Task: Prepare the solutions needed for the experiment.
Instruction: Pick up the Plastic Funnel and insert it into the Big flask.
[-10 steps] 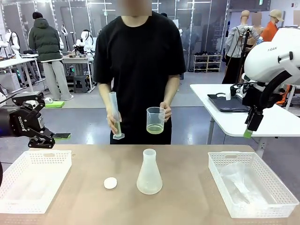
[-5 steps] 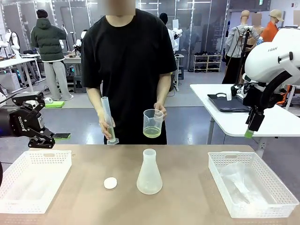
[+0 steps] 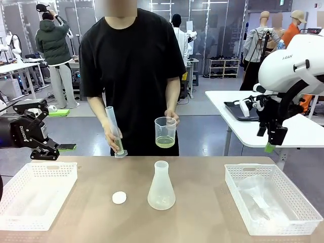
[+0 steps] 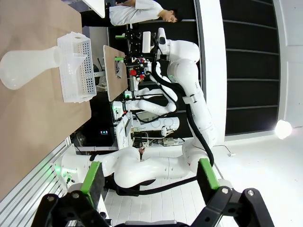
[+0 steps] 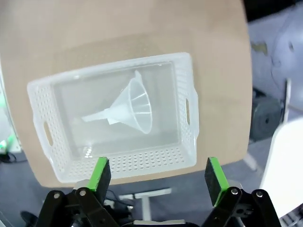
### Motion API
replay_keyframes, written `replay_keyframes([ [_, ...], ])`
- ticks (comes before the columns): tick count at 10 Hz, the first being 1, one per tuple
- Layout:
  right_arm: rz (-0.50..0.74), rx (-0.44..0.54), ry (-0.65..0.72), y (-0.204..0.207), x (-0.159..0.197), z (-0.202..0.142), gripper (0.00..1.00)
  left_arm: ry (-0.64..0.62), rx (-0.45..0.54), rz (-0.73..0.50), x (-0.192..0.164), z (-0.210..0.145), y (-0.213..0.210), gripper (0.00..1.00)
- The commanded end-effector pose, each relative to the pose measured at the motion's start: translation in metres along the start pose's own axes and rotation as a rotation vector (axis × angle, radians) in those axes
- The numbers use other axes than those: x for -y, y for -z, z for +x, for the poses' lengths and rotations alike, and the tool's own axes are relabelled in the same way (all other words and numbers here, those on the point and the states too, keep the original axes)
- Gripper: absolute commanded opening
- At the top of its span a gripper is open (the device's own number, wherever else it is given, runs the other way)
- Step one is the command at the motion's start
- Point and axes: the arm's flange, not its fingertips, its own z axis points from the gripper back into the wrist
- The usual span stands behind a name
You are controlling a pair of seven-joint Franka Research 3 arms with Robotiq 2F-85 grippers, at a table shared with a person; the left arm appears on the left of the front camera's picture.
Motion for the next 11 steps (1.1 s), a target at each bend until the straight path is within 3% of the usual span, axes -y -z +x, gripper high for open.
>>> replay_keyframes([
  [1,0.029,-0.018,-0.172,0.007,0.007,-0.003,1.0,0.0,-0.006,-0.01,0.001,-0.001,0.001,1.0],
  [11,0.214,-0.042,-0.162,0.09,0.004,0.012,1.0,0.0,-0.006,-0.01,0.001,-0.001,0.001,1.0],
])
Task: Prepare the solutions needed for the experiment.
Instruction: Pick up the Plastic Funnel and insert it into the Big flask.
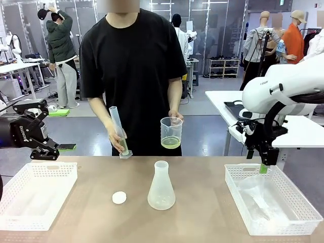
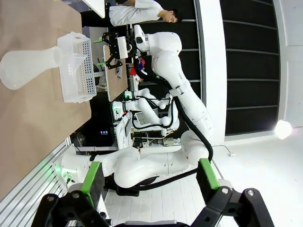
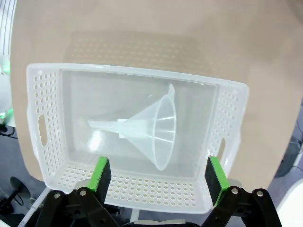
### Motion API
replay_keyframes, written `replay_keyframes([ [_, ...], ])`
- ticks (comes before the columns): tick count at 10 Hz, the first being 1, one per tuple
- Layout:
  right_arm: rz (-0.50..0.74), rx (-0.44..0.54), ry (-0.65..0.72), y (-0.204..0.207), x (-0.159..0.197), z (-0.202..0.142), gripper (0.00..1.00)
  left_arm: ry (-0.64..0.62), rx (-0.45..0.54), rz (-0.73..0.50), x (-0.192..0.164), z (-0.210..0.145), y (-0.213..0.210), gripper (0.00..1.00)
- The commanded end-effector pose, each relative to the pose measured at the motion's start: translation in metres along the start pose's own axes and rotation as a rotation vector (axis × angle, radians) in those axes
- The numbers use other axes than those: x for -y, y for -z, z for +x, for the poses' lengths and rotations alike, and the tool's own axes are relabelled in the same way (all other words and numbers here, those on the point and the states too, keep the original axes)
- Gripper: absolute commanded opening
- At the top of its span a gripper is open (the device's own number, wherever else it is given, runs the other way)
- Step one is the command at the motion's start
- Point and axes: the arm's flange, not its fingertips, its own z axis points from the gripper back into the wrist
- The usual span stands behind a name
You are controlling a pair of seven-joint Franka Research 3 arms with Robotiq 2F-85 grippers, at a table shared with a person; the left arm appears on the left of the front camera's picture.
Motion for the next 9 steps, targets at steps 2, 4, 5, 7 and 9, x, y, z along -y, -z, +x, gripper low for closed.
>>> replay_keyframes([
  [2,0.067,-0.024,0.013,0.022,0.002,-0.003,1.0,0.0,-0.007,-0.01,0.001,-0.001,0.001,1.0],
  [4,0.102,-0.008,0.003,0.036,0.008,-0.005,1.0,0.0,-0.007,-0.01,0.001,-0.001,0.001,1.0],
  [5,0.137,-0.005,-0.003,0.042,0.012,-0.005,1.0,0.0,-0.007,-0.01,0.001,-0.001,0.001,1.0],
  [7,0.192,0.009,-0.016,0.052,0.024,-0.008,1.0,0.0,-0.007,-0.01,0.001,-0.001,0.001,1.0],
  [9,0.235,0.007,-0.016,0.056,0.03,-0.011,1.0,0.0,-0.007,-0.01,0.001,-0.001,0.001,1.0],
])
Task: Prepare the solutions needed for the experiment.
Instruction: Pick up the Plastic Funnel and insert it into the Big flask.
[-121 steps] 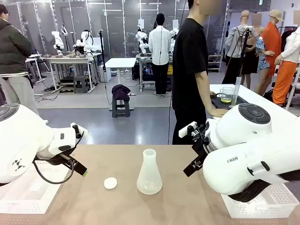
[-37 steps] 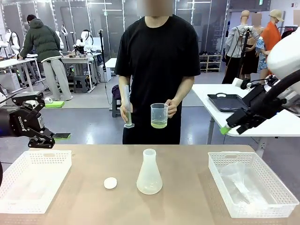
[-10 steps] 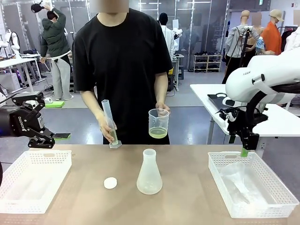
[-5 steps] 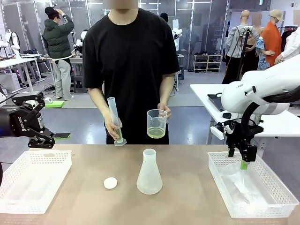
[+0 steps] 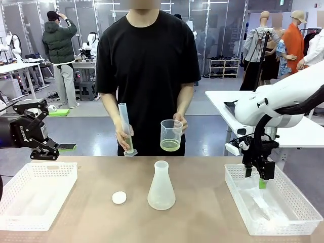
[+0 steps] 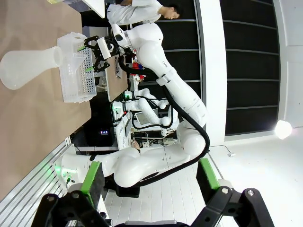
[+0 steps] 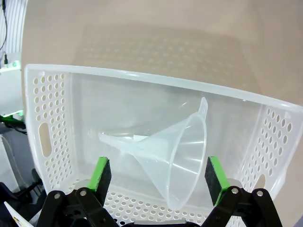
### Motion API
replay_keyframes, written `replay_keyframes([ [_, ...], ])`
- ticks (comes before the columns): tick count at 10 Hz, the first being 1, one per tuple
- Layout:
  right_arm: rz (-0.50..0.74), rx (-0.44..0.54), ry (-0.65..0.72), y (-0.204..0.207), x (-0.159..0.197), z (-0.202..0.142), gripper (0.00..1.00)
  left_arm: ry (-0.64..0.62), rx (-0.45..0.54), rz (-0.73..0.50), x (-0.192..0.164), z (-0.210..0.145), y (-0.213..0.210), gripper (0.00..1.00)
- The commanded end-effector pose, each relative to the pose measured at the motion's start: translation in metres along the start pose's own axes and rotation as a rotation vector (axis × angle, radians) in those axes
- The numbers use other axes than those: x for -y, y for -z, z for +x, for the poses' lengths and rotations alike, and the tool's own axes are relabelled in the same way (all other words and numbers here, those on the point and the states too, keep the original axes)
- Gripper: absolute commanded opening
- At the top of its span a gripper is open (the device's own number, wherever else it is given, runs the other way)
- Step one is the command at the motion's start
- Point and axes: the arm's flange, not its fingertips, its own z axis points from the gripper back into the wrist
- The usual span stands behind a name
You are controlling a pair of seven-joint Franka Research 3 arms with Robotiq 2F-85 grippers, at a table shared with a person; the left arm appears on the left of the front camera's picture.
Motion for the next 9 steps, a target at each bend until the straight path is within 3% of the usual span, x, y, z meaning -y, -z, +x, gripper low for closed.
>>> replay_keyframes([
  [1,0.045,-0.016,-0.012,-0.007,0.01,-0.005,1.0,0.0,-0.007,-0.01,0.001,-0.001,0.001,1.0],
  [7,0.114,-0.012,-0.009,-0.003,0.023,-0.007,1.0,0.0,-0.007,-0.01,0.001,-0.001,0.001,1.0],
  [9,0.12,-0.025,-0.018,0.0,0.023,-0.008,0.85,0.0,-0.007,-0.01,0.001,-0.001,0.001,1.0],
])
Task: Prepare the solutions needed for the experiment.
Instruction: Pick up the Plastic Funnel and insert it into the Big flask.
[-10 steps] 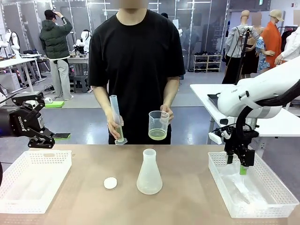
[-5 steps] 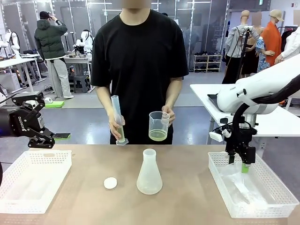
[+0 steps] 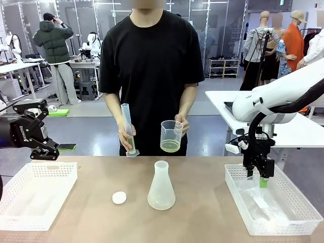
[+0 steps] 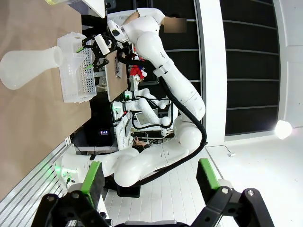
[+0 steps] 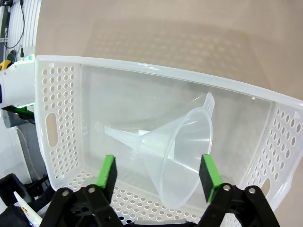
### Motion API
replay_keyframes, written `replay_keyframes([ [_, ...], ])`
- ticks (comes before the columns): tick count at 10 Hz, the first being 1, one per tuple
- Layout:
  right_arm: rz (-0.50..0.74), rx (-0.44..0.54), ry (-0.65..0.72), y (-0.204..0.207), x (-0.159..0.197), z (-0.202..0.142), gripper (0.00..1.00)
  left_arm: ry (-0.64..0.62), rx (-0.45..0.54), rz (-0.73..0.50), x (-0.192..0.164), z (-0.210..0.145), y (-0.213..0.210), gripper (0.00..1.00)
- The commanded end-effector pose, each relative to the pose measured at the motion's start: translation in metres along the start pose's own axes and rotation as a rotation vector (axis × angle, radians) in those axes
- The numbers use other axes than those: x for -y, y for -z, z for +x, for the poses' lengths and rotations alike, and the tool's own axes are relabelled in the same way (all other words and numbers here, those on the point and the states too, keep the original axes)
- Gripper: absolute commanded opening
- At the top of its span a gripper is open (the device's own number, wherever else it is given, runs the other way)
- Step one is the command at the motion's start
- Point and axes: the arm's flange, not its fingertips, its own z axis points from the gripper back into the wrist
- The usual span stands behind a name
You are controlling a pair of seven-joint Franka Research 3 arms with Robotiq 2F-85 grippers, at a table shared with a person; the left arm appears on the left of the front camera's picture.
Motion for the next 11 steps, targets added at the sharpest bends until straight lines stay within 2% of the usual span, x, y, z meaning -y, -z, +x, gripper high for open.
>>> replay_keyframes([
  [1,0.026,-0.022,-0.011,-0.0025,0.0037,-0.0025,0.75,0.0,-0.007,-0.01,0.0012,-0.0008,0.0009,1.0],
  [4,0.039,-0.026,-0.02,-0.001,0.0029,-0.0035,0.53,0.0,-0.007,-0.01,0.0012,-0.0008,0.0009,1.0],
  [7,0.04,-0.034,-0.023,-0.0007,0.0021,-0.0033,0.25,0.0,-0.007,-0.01,0.0012,-0.0008,0.0009,1.0],
  [8,0.039,-0.031,-0.021,-0.0008,0.002,-0.0032,0.19,0.0,-0.007,-0.01,0.0012,-0.0008,0.0009,1.0],
  [9,0.035,-0.043,-0.024,-0.0009,0.0012,-0.0027,0.07,0.0,-0.007,-0.01,0.0012,-0.0008,0.0009,1.0],
  [10,0.037,-0.041,-0.025,-0.0011,0.001,-0.0027,0.01,0.0,-0.007,-0.01,0.0012,-0.0008,0.0009,1.0],
  [11,0.039,-0.049,-0.027,-0.0013,0.0007,-0.0028,0.0,0.0,-0.007,-0.01,0.0012,-0.0008,0.0009,1.0],
])
